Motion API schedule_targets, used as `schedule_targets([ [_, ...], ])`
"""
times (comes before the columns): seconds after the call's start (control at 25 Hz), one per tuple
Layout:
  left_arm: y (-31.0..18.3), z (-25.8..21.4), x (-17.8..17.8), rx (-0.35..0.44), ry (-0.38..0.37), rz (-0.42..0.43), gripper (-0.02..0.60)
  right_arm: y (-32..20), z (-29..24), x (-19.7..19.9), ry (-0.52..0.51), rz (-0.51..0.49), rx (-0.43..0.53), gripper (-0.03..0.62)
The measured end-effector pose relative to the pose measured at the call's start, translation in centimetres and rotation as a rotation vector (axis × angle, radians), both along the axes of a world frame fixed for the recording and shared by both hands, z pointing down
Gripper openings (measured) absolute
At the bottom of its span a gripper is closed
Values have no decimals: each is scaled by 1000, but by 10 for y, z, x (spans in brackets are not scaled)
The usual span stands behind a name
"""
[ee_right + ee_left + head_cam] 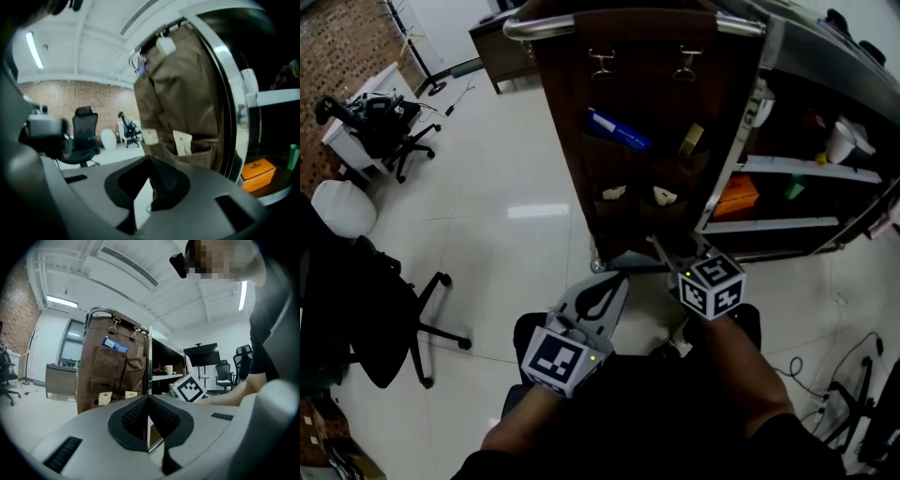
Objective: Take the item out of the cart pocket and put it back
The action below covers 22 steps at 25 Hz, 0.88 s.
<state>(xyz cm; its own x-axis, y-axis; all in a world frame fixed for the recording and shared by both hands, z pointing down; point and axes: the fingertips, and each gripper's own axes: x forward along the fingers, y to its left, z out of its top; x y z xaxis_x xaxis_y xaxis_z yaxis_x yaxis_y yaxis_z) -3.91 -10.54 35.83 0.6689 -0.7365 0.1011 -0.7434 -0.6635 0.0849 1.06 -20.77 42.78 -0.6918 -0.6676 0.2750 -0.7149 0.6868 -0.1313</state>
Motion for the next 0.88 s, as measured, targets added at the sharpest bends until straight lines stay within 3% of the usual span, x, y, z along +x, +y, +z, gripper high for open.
schedule_targets([
  [0.16, -2, -4, -7, 9, 9, -20, 0, 43, -59, 12, -114, -18, 77, 11],
  [0.32, 4, -5, -1, 14, 11, -10, 0, 80, -84, 34, -158, 18, 118, 11],
  [0.48, 7, -2, 2, 7, 14, -6, 0, 104, -82, 39, -118, 31, 173, 11],
  [0.88, 7, -5, 7, 17, 12, 6, 0, 120, -52, 24, -67, -14, 117, 11],
])
